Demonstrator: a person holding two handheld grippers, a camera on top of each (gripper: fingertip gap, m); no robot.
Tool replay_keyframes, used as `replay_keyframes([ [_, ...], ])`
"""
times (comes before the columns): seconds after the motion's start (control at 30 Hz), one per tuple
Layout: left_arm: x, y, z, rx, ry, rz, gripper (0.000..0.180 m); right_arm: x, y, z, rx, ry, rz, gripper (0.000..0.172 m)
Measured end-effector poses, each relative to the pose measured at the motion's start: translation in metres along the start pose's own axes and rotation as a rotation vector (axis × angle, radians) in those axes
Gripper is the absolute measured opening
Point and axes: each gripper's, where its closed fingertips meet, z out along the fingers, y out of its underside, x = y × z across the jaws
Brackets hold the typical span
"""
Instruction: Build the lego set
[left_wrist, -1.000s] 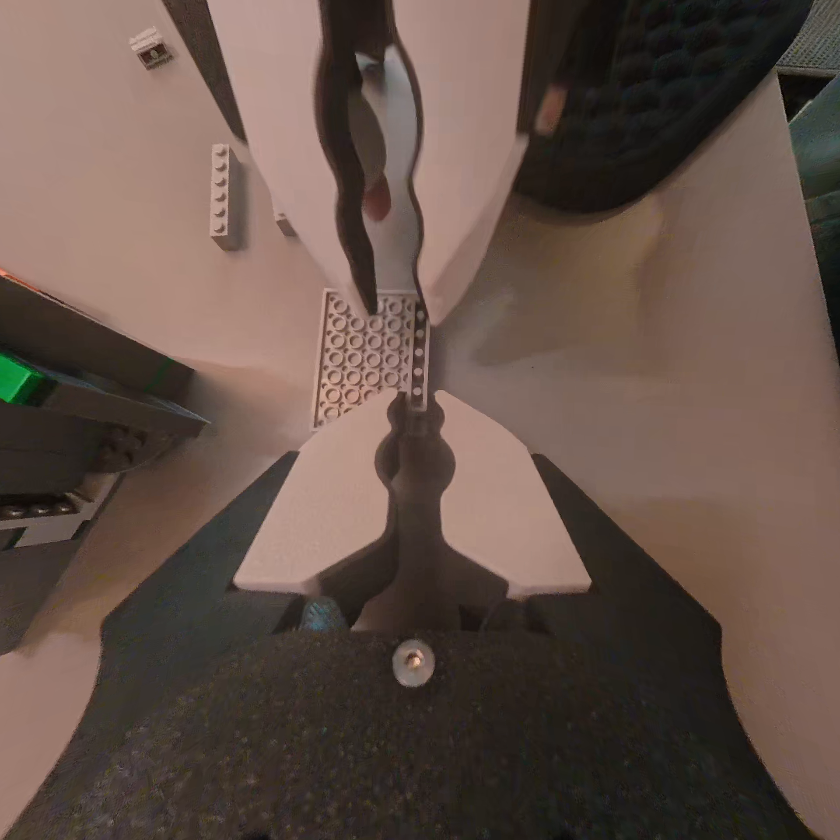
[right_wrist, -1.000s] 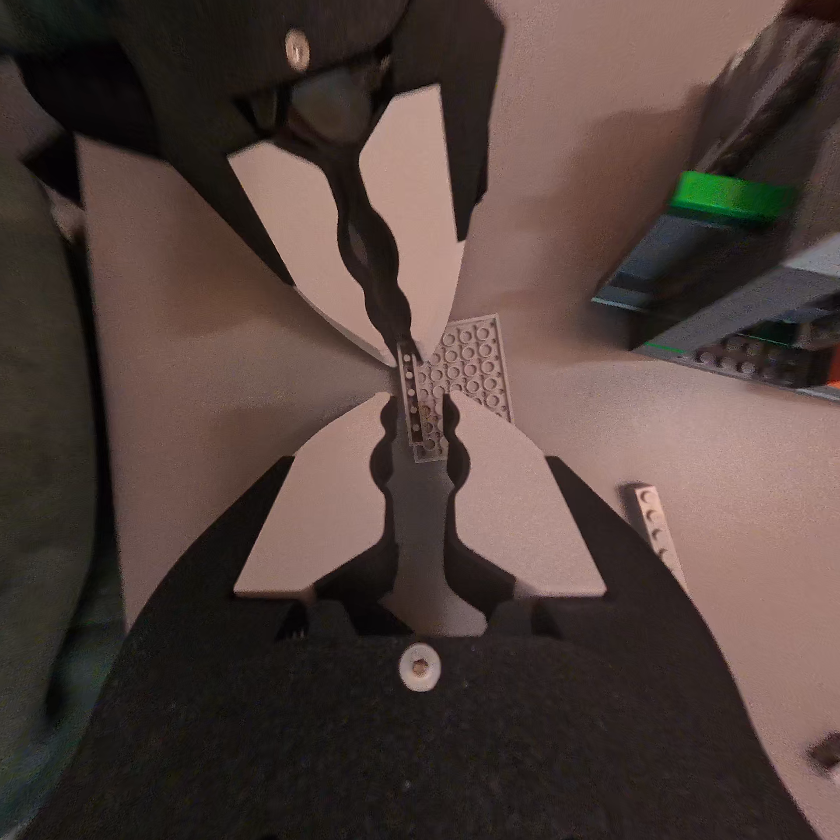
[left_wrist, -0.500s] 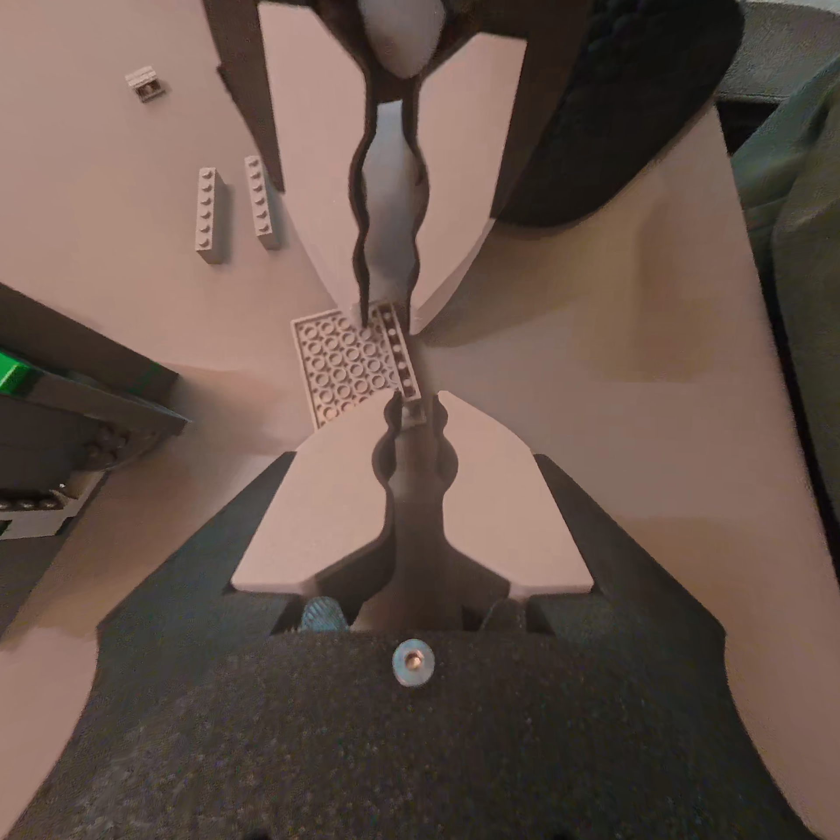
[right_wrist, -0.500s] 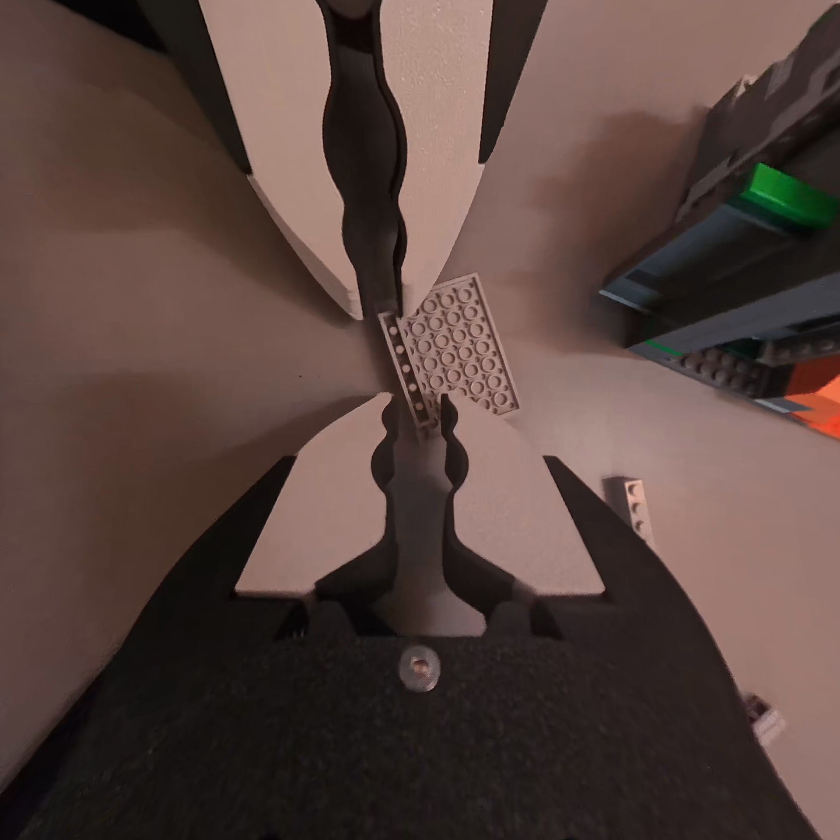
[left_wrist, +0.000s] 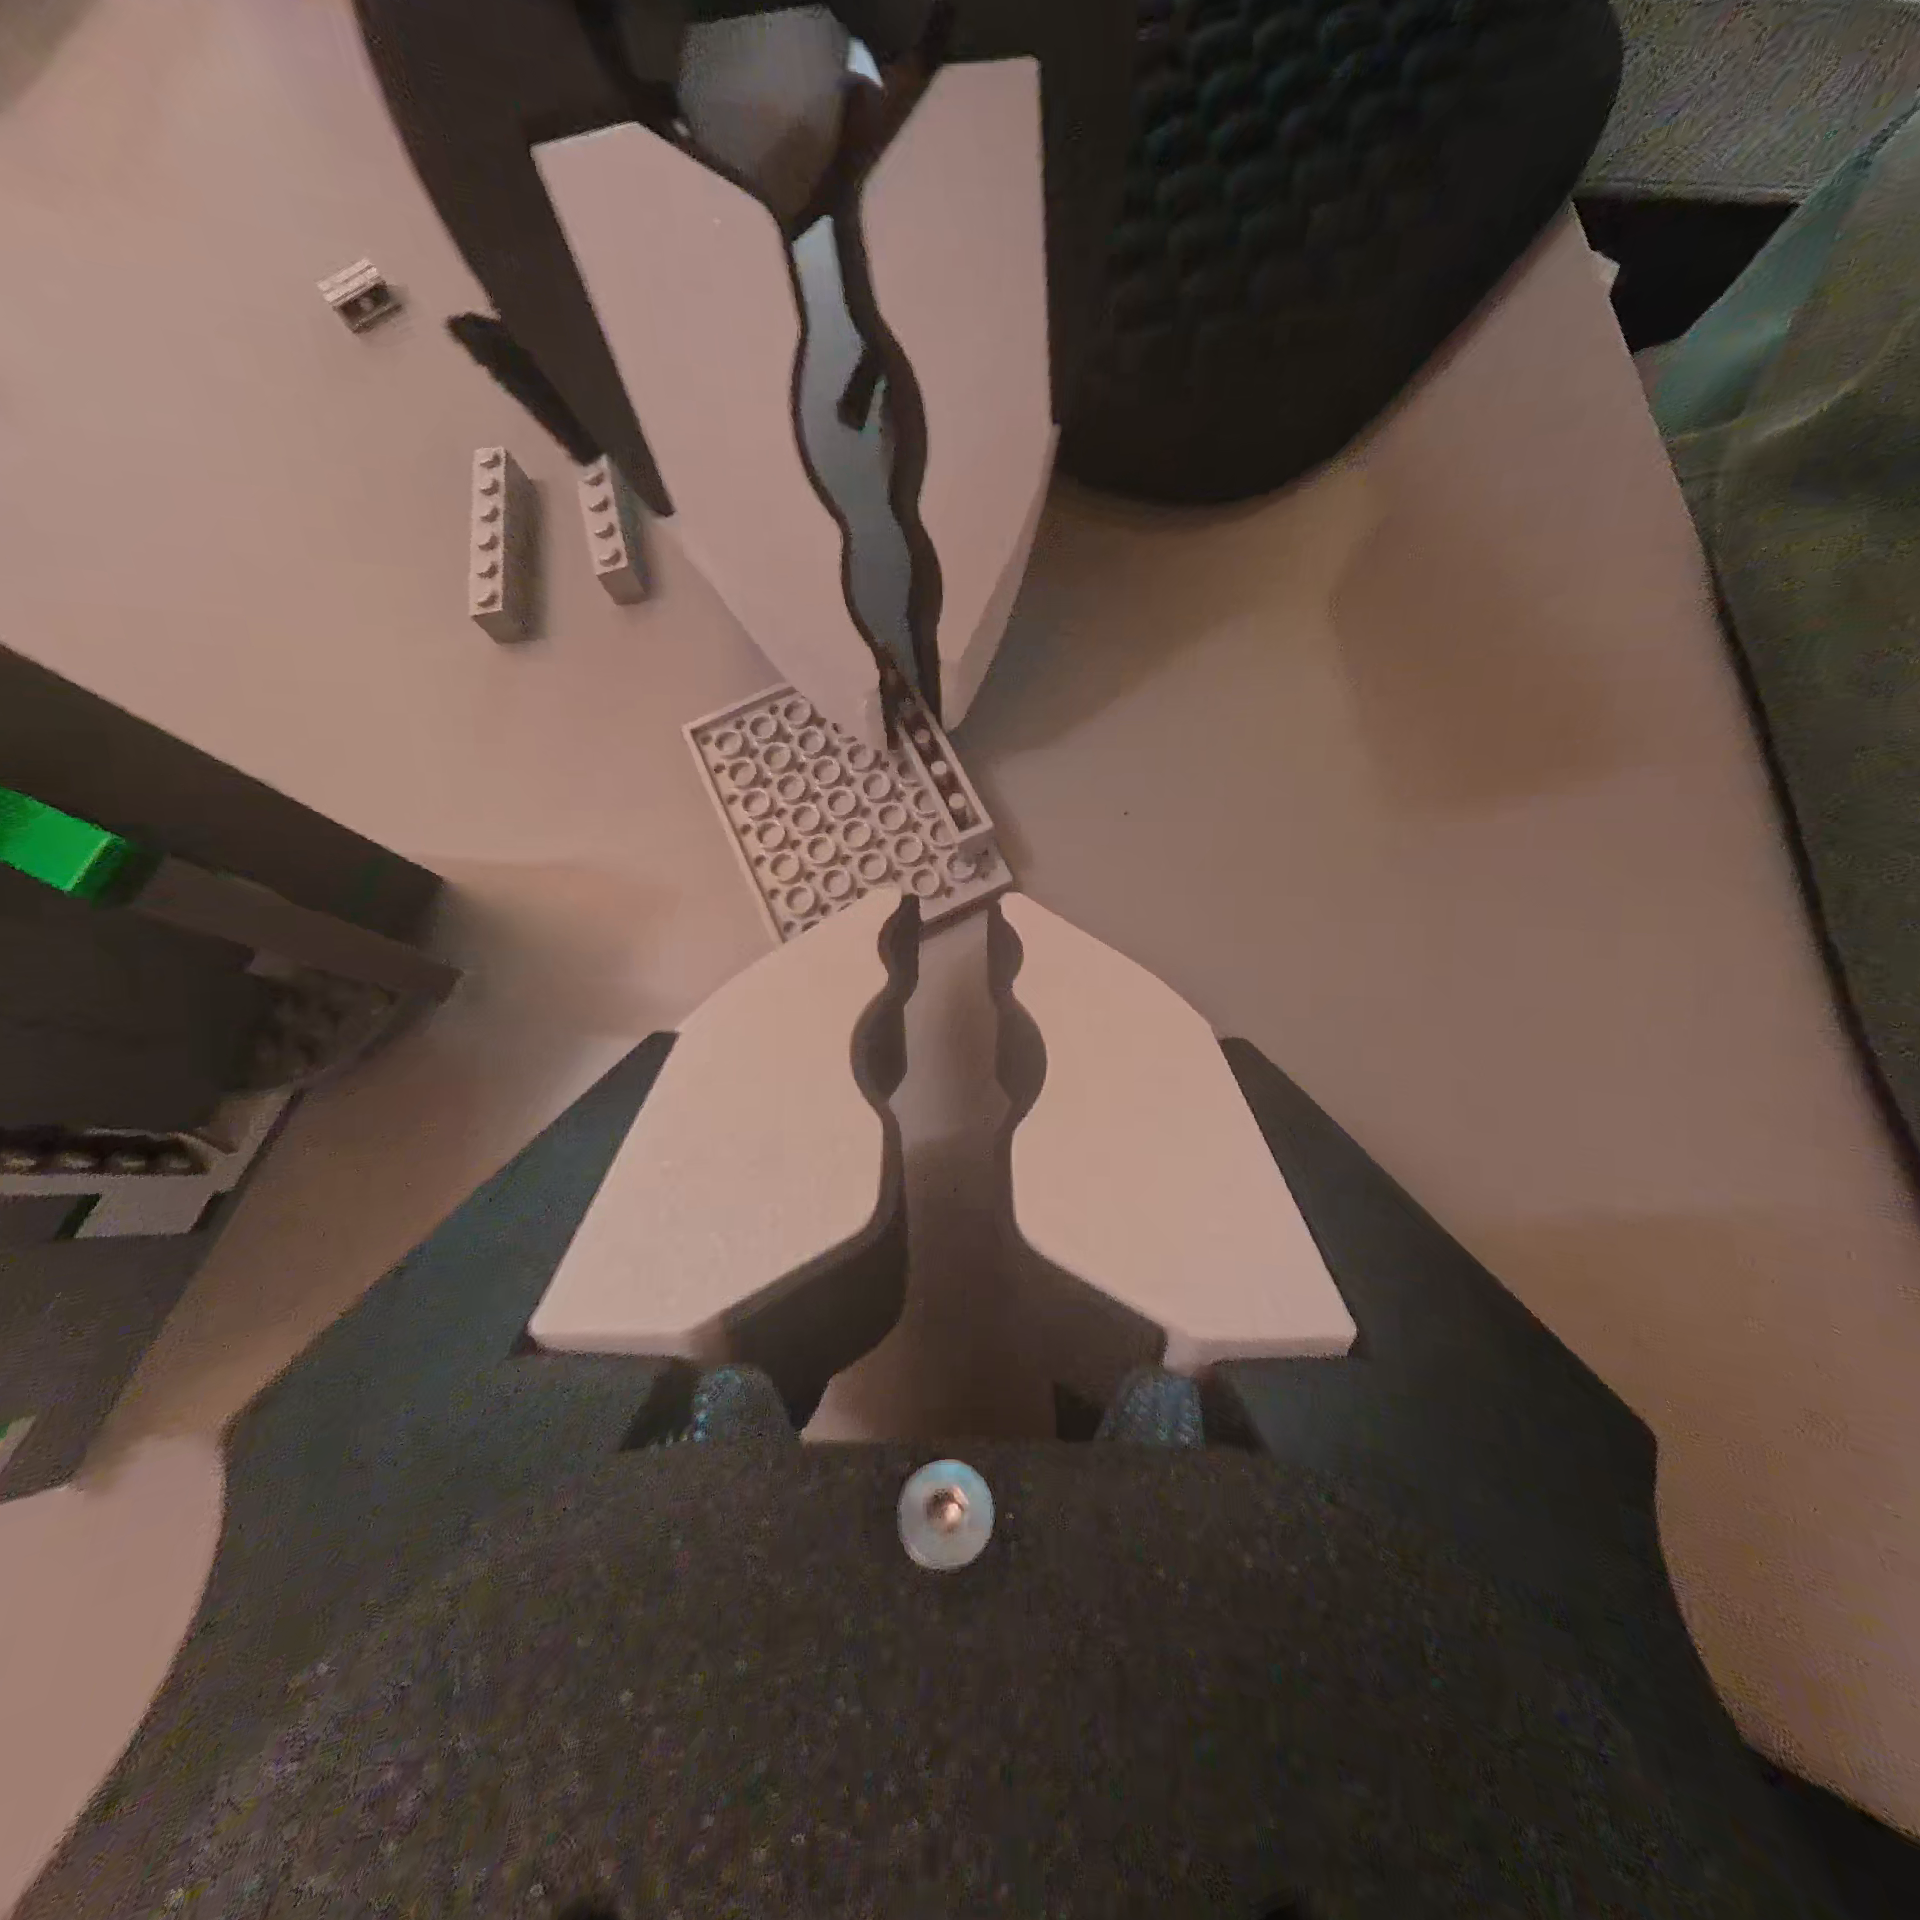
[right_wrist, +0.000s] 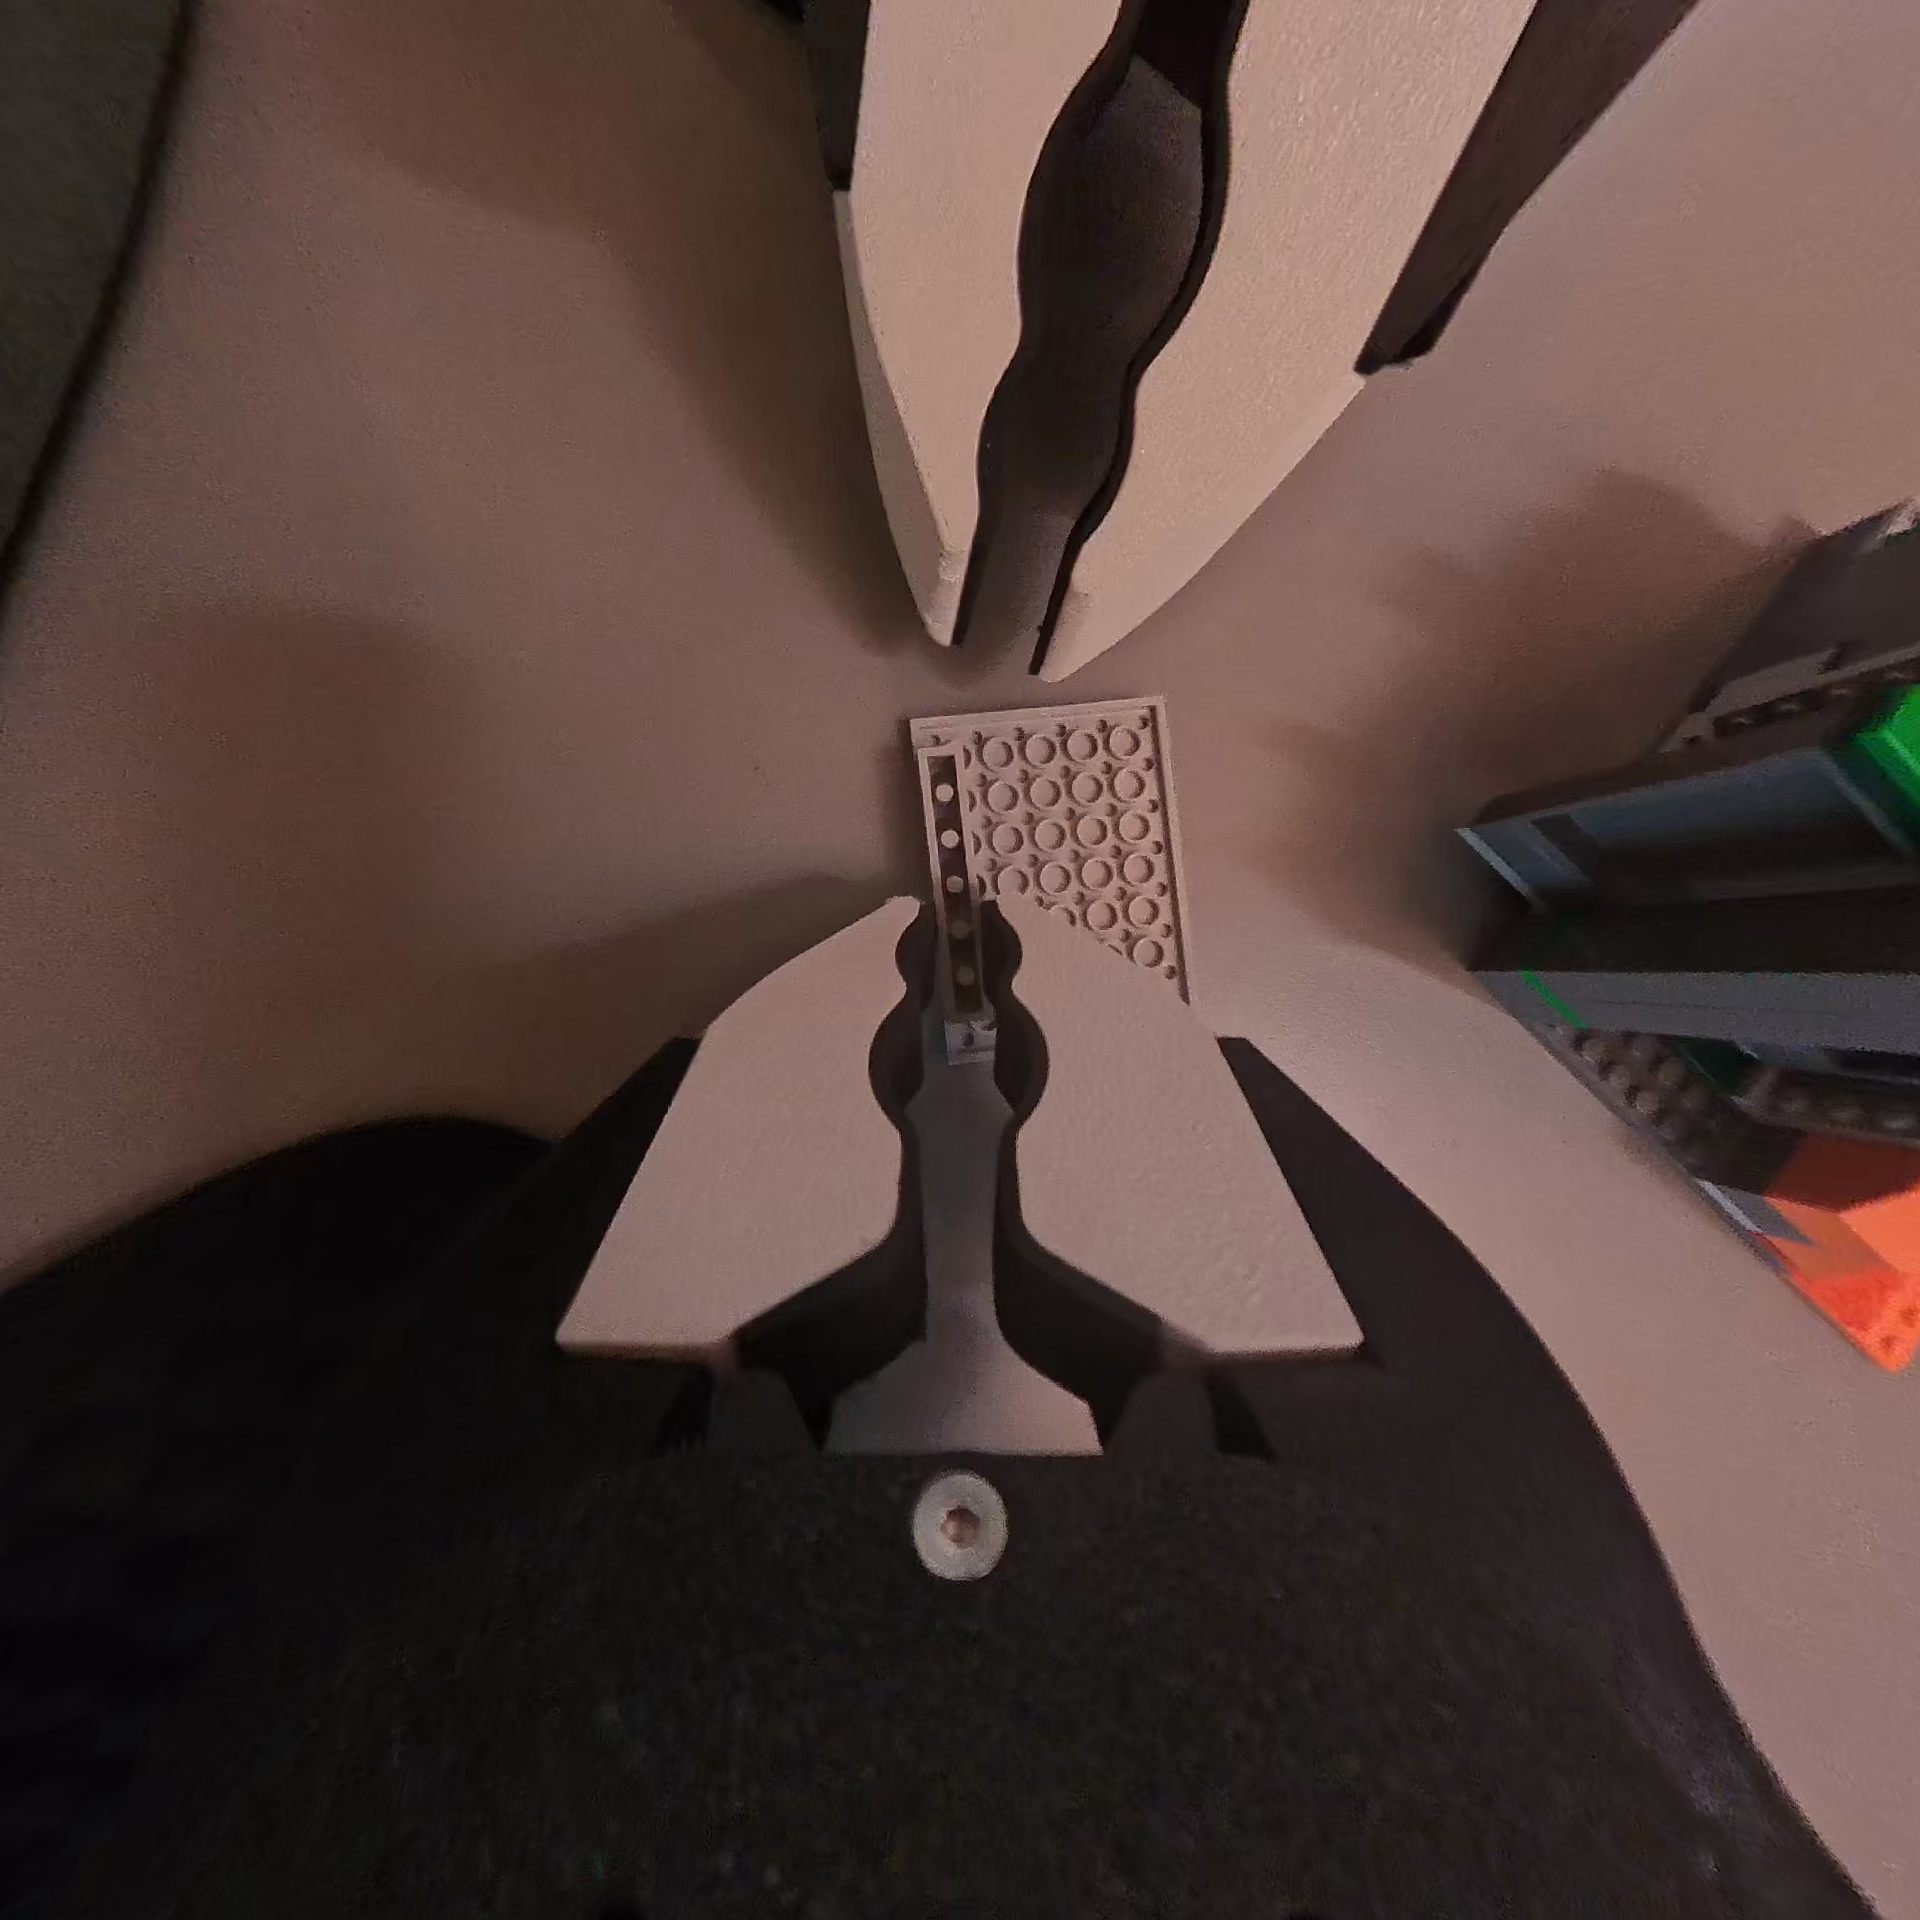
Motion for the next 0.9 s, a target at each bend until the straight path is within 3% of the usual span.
replay_keyframes([
  [0.17,0.003,0.001,0.003,-0.008,0.002,0.014,0.012,0.004,0.003,-0.006,-0.019,-0.064,0.014,0.012],
  [0.3,-0.002,-0.001,0.000,0.013,-0.031,0.005,0.009,0.023,-0.002,-0.037,0.105,0.003,0.139,0.019],
  [0.43,-0.008,-0.004,-0.002,0.041,-0.058,-0.010,0.007,0.058,0.044,-0.067,0.057,0.186,0.223,0.019],
  [0.57,-0.012,-0.007,-0.001,0.067,-0.081,-0.012,0.006,0.057,0.079,-0.062,-0.031,0.141,0.258,0.020],
  [0.9,-0.013,-0.003,0.004,0.066,-0.077,-0.024,0.005,0.047,0.084,-0.042,-0.049,0.092,0.239,0.008],
])
